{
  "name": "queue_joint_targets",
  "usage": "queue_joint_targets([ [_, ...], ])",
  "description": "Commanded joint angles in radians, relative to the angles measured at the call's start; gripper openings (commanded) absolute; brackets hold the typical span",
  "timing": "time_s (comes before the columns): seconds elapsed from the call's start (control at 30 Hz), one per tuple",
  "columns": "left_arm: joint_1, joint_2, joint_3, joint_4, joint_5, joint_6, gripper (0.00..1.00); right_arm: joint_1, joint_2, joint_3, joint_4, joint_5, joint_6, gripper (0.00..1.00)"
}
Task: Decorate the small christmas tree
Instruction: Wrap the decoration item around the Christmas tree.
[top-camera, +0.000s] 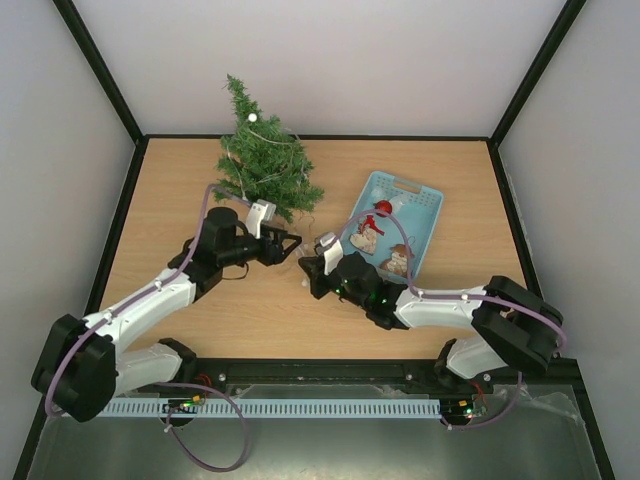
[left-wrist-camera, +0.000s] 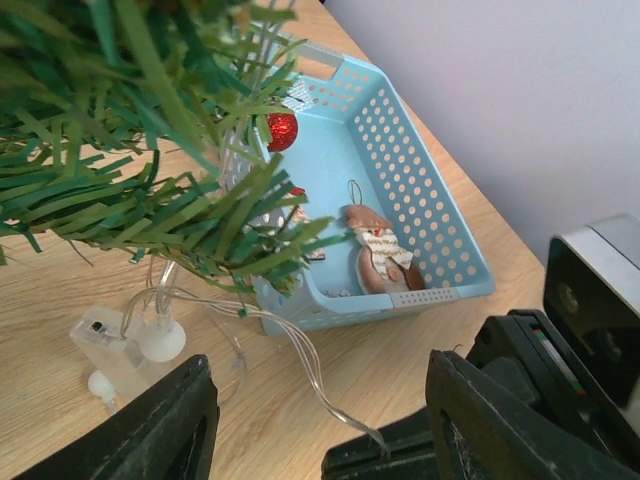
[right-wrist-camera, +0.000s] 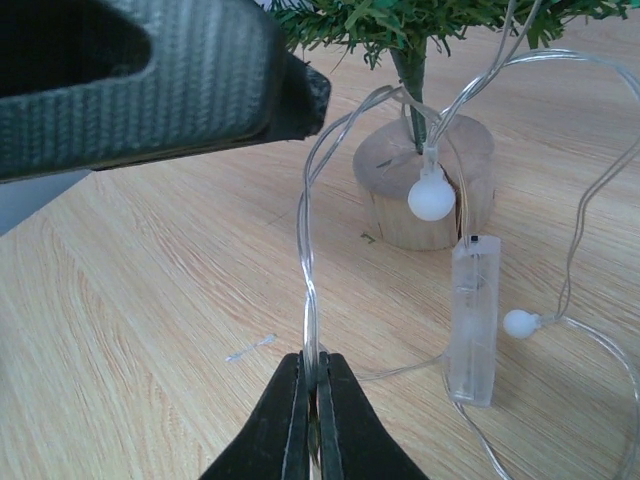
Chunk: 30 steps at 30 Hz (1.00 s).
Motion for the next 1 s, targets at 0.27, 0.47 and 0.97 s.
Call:
queue_joint_targets([
  [0.27,0.000,0.081,-0.010,0.056,-0.048,-0.028,0.49,0.015,0.022,0.028,0.061,-0.021,-0.050,0.04],
  [0.47,0.001,0.039,-0.007,0.006,-0.078,0.023,0.03,0.016,-0.015,0.017,-0.003,0.025,-0.082,0.12],
  [0.97,-0.001,-0.065,-0.009,0.018,0.051,0.003,0.02,0.004,-0.116,-0.006,0.076,0.199,-0.198,0.35],
])
